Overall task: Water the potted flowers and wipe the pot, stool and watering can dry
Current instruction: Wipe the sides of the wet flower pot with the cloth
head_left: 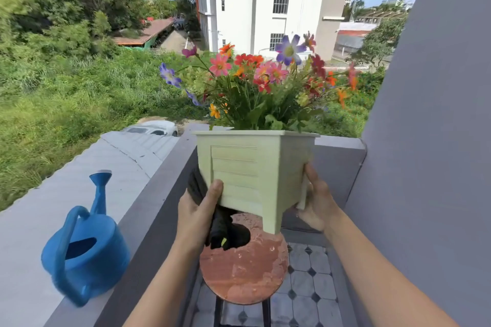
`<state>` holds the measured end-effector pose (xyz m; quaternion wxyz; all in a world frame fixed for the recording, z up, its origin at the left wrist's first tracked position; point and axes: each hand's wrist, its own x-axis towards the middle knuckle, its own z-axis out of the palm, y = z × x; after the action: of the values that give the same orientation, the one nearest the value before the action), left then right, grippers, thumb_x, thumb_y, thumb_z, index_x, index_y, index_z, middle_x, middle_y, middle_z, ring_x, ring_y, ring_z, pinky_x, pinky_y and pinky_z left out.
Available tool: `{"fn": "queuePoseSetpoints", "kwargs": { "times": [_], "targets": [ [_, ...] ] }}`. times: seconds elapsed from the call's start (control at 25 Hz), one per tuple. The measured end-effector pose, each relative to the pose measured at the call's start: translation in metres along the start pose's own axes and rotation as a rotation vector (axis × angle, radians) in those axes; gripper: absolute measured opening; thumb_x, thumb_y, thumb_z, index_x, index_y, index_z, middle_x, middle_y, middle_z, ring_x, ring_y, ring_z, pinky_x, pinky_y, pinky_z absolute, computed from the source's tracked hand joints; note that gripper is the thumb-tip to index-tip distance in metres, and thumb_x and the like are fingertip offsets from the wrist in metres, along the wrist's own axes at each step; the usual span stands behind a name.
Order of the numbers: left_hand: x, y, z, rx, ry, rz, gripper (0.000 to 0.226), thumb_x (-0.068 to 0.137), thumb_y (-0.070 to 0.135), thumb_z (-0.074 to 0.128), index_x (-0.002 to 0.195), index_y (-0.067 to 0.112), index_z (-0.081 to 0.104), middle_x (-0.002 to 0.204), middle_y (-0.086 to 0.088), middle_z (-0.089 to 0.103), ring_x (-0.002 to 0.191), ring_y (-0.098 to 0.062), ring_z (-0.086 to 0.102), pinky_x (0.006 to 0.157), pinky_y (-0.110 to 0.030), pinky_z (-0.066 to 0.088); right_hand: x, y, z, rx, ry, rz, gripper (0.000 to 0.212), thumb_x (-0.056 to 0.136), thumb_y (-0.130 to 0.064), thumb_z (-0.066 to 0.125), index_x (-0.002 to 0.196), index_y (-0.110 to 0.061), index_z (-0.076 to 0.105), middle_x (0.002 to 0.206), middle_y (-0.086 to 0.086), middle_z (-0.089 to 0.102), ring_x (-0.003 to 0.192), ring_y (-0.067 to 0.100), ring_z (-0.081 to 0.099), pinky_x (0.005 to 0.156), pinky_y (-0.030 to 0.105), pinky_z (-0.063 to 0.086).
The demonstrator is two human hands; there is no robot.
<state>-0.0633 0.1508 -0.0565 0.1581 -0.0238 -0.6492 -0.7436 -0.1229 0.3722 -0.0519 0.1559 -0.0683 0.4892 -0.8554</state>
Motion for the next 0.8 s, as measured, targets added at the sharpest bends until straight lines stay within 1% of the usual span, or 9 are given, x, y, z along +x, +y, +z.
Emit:
{"fn": "queuePoseSetpoints", "kwargs": {
  "times": [0.08, 0.16, 0.24, 0.32, 0.4, 0.48, 0.6, 0.72, 0.8],
  "targets": [
    [0.001, 0.0, 0.005, 0.076, 0.107, 0.071, 0.047, 0.075, 0.053, 0.061, 0.115, 0.028, 0.063, 0.11, 0.006, 0.071, 0.105, -0.006, 0.065, 0.087, -0.029, 0.051, -0.006, -0.005, 0.009, 0.01, -0.001, 0.011, 0.071, 0.048, -0.067, 0.079, 0.105, -0.027, 0.07, 0.088, 0.0, 0.074, 0.071, 0.015, 0.069, 0.053, 0.024, 0.056],
    [0.004, 0.004, 0.012, 0.203, 0.231, 0.137, 0.03, 0.075, 0.055, 0.06, 0.102, 0.042, 0.06, 0.098, 0.018, 0.068, 0.096, 0.012, 0.061, 0.08, -0.012, 0.047, -0.011, -0.003, 0.02, -0.02, 0.056, 0.022, 0.062, 0.061, -0.071, 0.061, 0.104, -0.026, 0.065, 0.097, 0.002, 0.071, 0.084, 0.021, 0.067, 0.068, 0.033, 0.058],
    [0.006, 0.004, 0.019, 0.296, 0.298, 0.172, 0.019, 0.079, 0.05, 0.061, 0.097, 0.045, 0.056, 0.093, 0.025, 0.063, 0.09, 0.019, 0.057, 0.074, -0.004, 0.043, -0.016, 0.001, 0.032, -0.119, 0.055, -0.006, 0.09, 0.06, -0.076, 0.06, 0.137, -0.033, 0.043, 0.13, -0.002, 0.054, 0.113, 0.024, 0.06, 0.08, 0.047, 0.057],
    [0.001, -0.004, 0.025, 0.34, 0.333, 0.183, 0.024, 0.081, 0.047, 0.061, 0.101, 0.036, 0.06, 0.093, 0.025, 0.061, 0.091, 0.014, 0.057, 0.075, -0.01, 0.044, -0.017, 0.009, 0.046, -0.299, 0.062, -0.059, 0.105, 0.058, -0.07, 0.067, 0.147, -0.044, 0.018, 0.143, -0.013, 0.04, 0.125, 0.017, 0.049, 0.083, 0.048, 0.057],
    [-0.007, -0.014, 0.029, 0.359, 0.35, 0.17, 0.03, 0.081, 0.049, 0.06, 0.103, 0.029, 0.059, 0.091, 0.021, 0.062, 0.09, 0.004, 0.059, 0.073, -0.017, 0.045, -0.016, 0.021, 0.053, -0.39, 0.212, -0.138, 0.101, 0.055, -0.063, 0.07, 0.143, -0.04, 0.028, 0.136, -0.012, 0.05, 0.117, 0.014, 0.055, 0.08, 0.043, 0.059],
    [-0.017, -0.02, 0.032, 0.379, 0.353, 0.168, 0.029, 0.081, 0.051, 0.061, 0.099, 0.029, 0.055, 0.089, 0.016, 0.062, 0.084, -0.001, 0.059, 0.071, -0.023, 0.044, -0.012, 0.035, 0.05, -0.427, 0.407, -0.212, 0.085, 0.047, -0.081, 0.067, 0.125, -0.051, 0.047, 0.123, -0.009, 0.063, 0.111, 0.016, 0.062, 0.085, 0.05, 0.057],
    [-0.029, -0.02, 0.035, 0.433, 0.268, 0.145, 0.032, 0.079, 0.054, 0.058, 0.081, 0.024, 0.048, 0.078, 0.008, 0.055, 0.073, -0.003, 0.053, 0.064, -0.023, 0.04, -0.009, 0.046, 0.034, -0.5, 0.555, -0.288, 0.053, 0.051, -0.094, 0.048, 0.092, -0.061, 0.055, 0.11, -0.008, 0.068, 0.105, 0.019, 0.064, 0.09, 0.055, 0.052],
    [-0.04, -0.02, 0.032, 0.61, 0.109, 0.291, 0.039, 0.083, 0.065, 0.044, 0.07, 0.031, 0.033, 0.073, 0.009, 0.038, 0.069, -0.004, 0.045, 0.06, -0.018, 0.039, -0.011, 0.042, 0.021, -0.456, 0.554, -0.329, 0.055, 0.056, -0.091, 0.048, 0.092, -0.051, 0.059, 0.109, -0.001, 0.069, 0.105, 0.021, 0.064, 0.093, 0.053, 0.051],
    [-0.042, -0.017, 0.03, 0.71, 0.04, 0.355, 0.05, 0.083, 0.073, 0.027, 0.073, 0.025, 0.037, 0.075, 0.011, 0.036, 0.067, -0.005, 0.041, 0.058, -0.014, 0.038, -0.013, 0.038, 0.014, -0.438, 0.544, -0.365, 0.067, 0.056, -0.09, 0.05, 0.097, -0.038, 0.061, 0.107, 0.004, 0.069, 0.103, 0.024, 0.064, 0.087, 0.043, 0.049]
  ]
}}
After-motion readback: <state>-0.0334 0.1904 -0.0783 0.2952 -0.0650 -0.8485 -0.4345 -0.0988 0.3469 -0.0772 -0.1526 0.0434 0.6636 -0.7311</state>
